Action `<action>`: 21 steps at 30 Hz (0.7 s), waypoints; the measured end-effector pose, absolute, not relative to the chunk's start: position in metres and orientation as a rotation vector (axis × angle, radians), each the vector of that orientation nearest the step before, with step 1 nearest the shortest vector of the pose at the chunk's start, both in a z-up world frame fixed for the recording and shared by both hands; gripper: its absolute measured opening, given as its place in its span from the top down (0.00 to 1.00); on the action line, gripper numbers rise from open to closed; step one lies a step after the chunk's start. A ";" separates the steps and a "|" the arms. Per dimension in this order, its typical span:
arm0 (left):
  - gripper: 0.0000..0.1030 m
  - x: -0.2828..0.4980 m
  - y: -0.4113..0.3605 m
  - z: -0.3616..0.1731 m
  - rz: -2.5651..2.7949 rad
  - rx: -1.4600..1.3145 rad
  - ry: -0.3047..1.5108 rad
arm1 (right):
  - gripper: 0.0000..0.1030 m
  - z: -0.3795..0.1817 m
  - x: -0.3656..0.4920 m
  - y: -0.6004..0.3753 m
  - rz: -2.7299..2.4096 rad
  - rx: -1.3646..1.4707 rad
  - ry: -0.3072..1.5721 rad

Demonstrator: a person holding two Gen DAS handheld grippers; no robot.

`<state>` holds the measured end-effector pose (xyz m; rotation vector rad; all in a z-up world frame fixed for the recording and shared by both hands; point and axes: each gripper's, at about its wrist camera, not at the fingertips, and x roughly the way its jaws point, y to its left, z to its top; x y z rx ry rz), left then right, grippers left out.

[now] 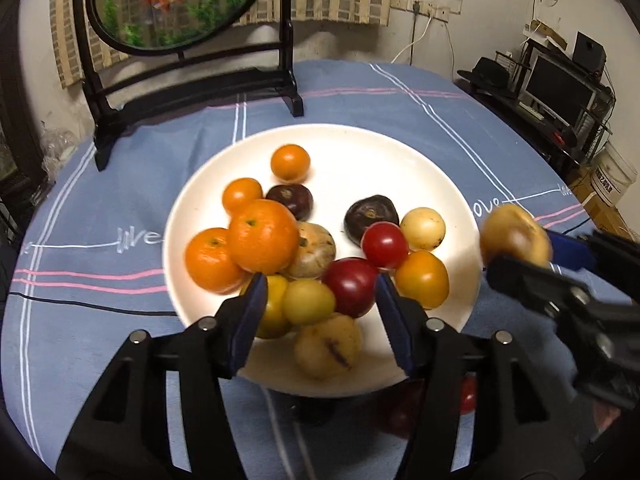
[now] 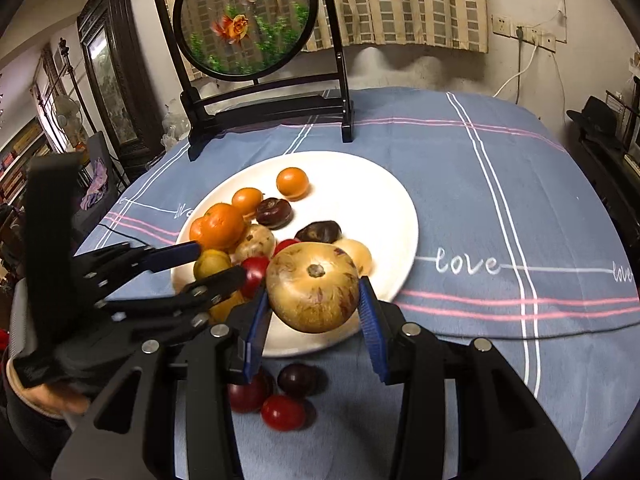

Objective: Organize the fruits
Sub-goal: 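Carry the yellow and tan fruits onto the white plate and open both tools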

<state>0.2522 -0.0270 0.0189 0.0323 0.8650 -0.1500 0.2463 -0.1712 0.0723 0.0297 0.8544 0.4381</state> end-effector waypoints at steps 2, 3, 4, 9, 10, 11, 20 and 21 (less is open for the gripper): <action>0.27 0.244 -0.022 0.023 -0.138 0.037 0.849 | 0.58 0.072 0.255 -0.166 0.438 0.017 0.852; 0.27 0.242 -0.020 0.024 -0.131 0.039 0.844 | 0.58 0.072 0.259 -0.163 0.435 0.011 0.850; 0.27 0.239 -0.016 0.026 -0.122 0.034 0.839 | 0.58 0.071 0.263 -0.161 0.430 0.006 0.850; 0.23 0.239 0.006 0.024 -0.084 -0.037 0.841 | 0.58 0.061 0.296 -0.150 0.387 0.013 0.873; 0.23 0.240 0.010 0.023 -0.076 -0.053 0.847 | 0.58 0.059 0.299 -0.149 0.381 0.012 0.875; 0.23 0.241 0.012 0.022 -0.076 -0.059 0.850 | 0.58 0.056 0.304 -0.147 0.370 0.014 0.879; 0.23 0.238 0.010 0.019 -0.084 -0.036 0.848 | 0.57 0.045 0.316 -0.144 0.314 0.025 0.912; 0.22 0.238 0.009 0.018 -0.088 -0.035 0.852 | 0.57 0.045 0.316 -0.145 0.314 0.024 0.914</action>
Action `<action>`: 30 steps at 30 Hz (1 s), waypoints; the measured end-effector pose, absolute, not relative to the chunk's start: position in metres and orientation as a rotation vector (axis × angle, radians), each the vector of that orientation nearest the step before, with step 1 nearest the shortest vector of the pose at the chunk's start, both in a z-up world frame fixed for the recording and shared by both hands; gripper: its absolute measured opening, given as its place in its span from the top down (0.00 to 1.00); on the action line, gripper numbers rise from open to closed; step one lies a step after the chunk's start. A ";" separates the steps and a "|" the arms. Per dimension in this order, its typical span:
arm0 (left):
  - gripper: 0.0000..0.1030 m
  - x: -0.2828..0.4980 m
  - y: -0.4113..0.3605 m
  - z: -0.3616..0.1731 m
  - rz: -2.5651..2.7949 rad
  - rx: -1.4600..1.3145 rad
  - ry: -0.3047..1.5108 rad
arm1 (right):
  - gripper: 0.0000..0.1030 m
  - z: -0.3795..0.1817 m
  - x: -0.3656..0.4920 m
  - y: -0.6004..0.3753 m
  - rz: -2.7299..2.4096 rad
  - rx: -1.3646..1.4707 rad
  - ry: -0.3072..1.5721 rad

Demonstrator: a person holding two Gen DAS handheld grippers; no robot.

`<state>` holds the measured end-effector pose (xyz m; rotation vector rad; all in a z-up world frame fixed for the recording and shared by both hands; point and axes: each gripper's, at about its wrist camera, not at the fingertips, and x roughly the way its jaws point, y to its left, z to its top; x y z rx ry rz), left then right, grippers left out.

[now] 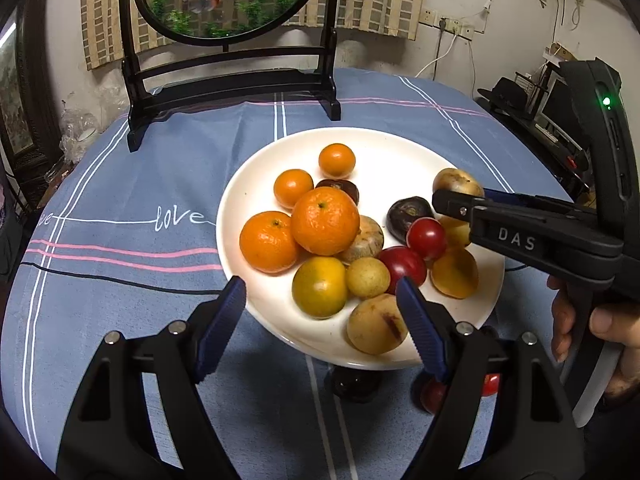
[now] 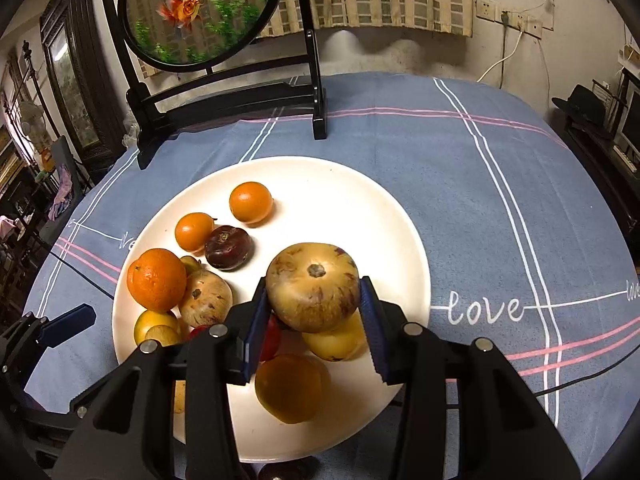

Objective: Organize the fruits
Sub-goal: 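Carry the yellow and tan fruits onto the white plate and open both tools, then withdraw both tools from the plate toward the remaining loose fruits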

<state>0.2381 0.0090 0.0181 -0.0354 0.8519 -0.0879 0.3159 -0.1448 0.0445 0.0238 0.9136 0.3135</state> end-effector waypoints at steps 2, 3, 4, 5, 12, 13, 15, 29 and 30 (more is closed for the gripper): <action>0.22 0.238 0.008 0.018 -0.091 -0.035 0.855 | 0.56 0.045 0.316 -0.146 0.317 0.027 0.916; 0.22 0.237 0.008 0.018 -0.094 -0.034 0.856 | 0.47 0.046 0.315 -0.147 0.318 0.031 0.909; 0.22 0.237 0.007 0.018 -0.096 -0.034 0.856 | 0.36 0.047 0.314 -0.148 0.315 0.037 0.898; 0.21 0.236 0.007 0.018 -0.098 -0.034 0.856 | 0.35 0.050 0.312 -0.150 0.311 0.047 0.870; 0.19 0.235 0.013 0.019 -0.093 -0.050 0.853 | 0.35 0.061 0.296 -0.160 0.306 0.070 0.848; 0.19 0.236 0.014 0.018 -0.090 -0.053 0.859 | 0.35 0.063 0.292 -0.163 0.306 0.075 0.846; 0.19 0.236 0.015 0.017 -0.090 -0.058 0.863 | 0.35 0.064 0.278 -0.173 0.303 0.093 0.847; 0.15 0.196 0.007 0.023 -0.085 0.003 0.849 | 0.28 0.047 0.178 -0.218 0.298 0.180 0.900; 0.15 0.193 0.008 0.024 -0.083 0.007 0.846 | 0.28 0.045 0.174 -0.218 0.300 0.181 0.904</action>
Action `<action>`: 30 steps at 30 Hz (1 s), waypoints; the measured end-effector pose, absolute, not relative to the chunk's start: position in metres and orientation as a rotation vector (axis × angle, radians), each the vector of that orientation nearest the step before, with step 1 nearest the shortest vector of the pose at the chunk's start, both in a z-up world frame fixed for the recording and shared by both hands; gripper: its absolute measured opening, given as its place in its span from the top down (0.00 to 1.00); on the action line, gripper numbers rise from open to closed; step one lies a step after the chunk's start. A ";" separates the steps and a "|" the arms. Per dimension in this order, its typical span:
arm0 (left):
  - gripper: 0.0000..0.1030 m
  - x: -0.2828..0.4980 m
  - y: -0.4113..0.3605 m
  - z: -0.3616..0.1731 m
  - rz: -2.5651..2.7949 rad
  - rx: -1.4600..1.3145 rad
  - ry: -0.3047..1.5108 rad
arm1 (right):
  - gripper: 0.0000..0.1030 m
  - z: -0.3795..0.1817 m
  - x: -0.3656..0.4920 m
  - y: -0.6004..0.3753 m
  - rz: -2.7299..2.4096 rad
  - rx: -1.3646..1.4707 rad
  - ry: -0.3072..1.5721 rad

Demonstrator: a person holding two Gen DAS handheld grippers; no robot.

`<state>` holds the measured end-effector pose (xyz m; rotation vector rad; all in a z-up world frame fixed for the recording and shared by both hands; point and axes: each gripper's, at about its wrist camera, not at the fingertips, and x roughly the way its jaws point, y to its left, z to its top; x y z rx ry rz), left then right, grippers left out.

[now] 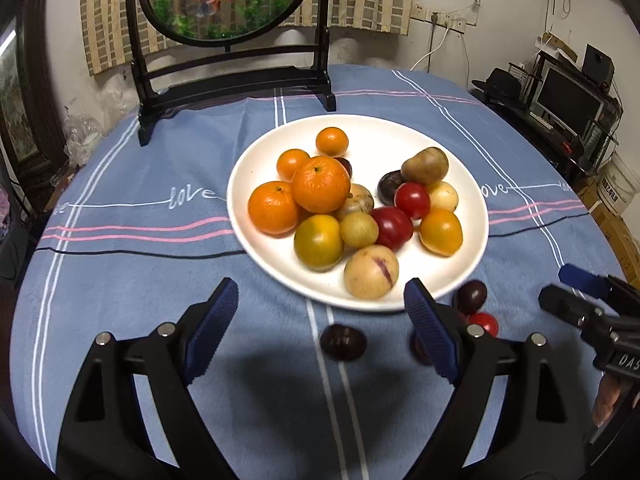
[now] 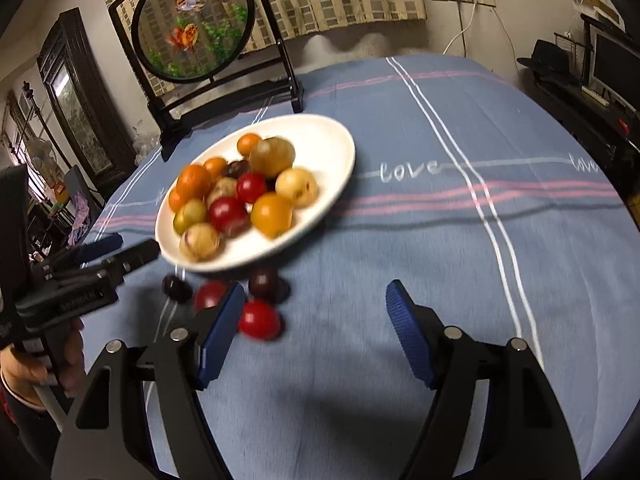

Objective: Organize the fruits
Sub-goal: 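Withdraw both tools from the plate toward the remaining loose fruits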

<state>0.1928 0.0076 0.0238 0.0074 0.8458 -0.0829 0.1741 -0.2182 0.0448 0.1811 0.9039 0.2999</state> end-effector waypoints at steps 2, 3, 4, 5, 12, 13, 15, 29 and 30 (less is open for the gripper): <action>0.15 0.182 0.010 0.025 -0.070 0.022 0.840 | 0.28 0.041 0.165 -0.217 0.306 0.182 0.907; 0.14 0.177 0.012 0.025 -0.063 0.024 0.840 | 0.28 0.039 0.160 -0.217 0.308 0.182 0.909; 0.14 0.172 0.014 0.024 -0.057 0.025 0.841 | 0.28 0.037 0.156 -0.216 0.313 0.183 0.914; 0.14 0.168 0.016 0.024 -0.054 0.023 0.843 | 0.28 0.036 0.153 -0.215 0.316 0.182 0.916; 0.14 0.142 0.024 0.015 -0.043 0.019 0.869 | 0.28 0.026 0.132 -0.214 0.338 0.177 0.930; 0.14 0.141 0.024 0.014 -0.045 0.019 0.873 | 0.28 0.026 0.130 -0.214 0.340 0.177 0.931; 0.14 0.138 0.021 0.008 -0.051 0.025 0.888 | 0.28 0.024 0.126 -0.213 0.339 0.169 0.936; 0.23 0.176 0.000 -0.024 -0.079 0.069 0.973 | 0.28 0.021 0.117 -0.204 0.372 0.121 0.937; 0.26 0.179 -0.002 -0.025 -0.083 0.072 0.978 | 0.28 0.021 0.118 -0.204 0.374 0.123 0.936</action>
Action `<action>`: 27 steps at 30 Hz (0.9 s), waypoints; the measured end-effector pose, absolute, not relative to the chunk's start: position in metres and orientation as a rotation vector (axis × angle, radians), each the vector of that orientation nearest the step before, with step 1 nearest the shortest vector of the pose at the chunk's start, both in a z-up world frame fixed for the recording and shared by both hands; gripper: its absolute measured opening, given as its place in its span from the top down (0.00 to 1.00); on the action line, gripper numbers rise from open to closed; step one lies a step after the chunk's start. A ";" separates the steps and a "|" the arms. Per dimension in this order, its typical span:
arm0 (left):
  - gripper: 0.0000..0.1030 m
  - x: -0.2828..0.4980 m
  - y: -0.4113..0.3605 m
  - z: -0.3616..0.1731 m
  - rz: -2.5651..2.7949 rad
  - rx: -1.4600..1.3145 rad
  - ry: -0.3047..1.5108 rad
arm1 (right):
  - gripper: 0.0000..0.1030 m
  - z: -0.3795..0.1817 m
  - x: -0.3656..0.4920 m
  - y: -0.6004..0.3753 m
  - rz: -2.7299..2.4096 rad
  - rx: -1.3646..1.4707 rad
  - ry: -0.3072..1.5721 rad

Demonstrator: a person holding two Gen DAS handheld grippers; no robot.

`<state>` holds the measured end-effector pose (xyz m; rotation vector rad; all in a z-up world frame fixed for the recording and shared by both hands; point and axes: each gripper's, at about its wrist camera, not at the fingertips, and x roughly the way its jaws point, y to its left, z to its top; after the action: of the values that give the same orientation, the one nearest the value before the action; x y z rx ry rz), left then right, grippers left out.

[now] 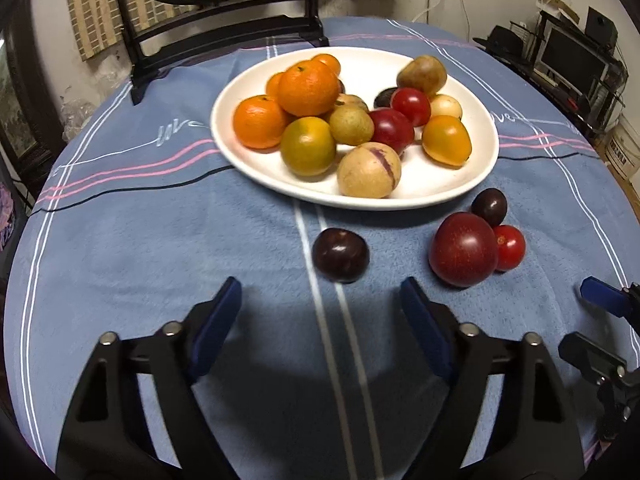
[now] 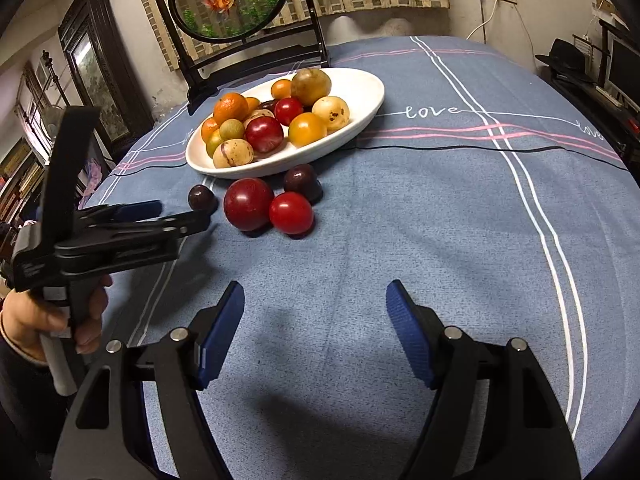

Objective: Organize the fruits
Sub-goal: 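Grasp the dark plum with the left tool while the right tool grasps the red tomato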

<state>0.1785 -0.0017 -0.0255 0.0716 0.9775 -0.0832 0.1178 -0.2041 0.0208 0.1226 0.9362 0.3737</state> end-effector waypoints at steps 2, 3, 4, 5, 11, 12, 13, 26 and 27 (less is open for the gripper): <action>0.34 0.184 -0.002 -0.029 -0.089 0.064 0.989 | 0.28 0.021 0.119 -0.204 0.378 0.125 0.936; 0.36 0.186 -0.001 -0.030 -0.091 0.058 0.994 | 0.28 0.021 0.120 -0.204 0.379 0.128 0.937; 0.41 0.189 0.000 -0.032 -0.092 0.050 0.999 | 0.28 0.021 0.120 -0.204 0.380 0.129 0.938; 0.43 0.190 0.000 -0.032 -0.090 0.044 0.999 | 0.28 0.020 0.121 -0.203 0.382 0.128 0.939; 0.50 0.194 0.000 -0.033 -0.087 0.039 0.979 | 0.28 0.019 0.125 -0.197 0.388 0.106 0.953; 0.52 0.193 0.000 -0.033 -0.091 0.038 0.974 | 0.28 0.019 0.126 -0.195 0.386 0.093 0.956; 0.56 0.192 0.001 -0.032 -0.097 0.029 0.967 | 0.28 0.019 0.126 -0.193 0.383 0.079 0.960; 0.68 0.186 0.003 -0.032 -0.156 0.009 0.937 | 0.39 0.013 0.177 -0.147 0.366 -0.228 1.014; 0.68 0.186 0.003 -0.033 -0.158 0.009 0.937 | 0.45 0.011 0.181 -0.144 0.372 -0.238 1.019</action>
<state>0.1865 0.0035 -0.0325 0.0086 0.9374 -0.1578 0.1806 -0.1439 0.0108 -0.2384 1.0189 0.3724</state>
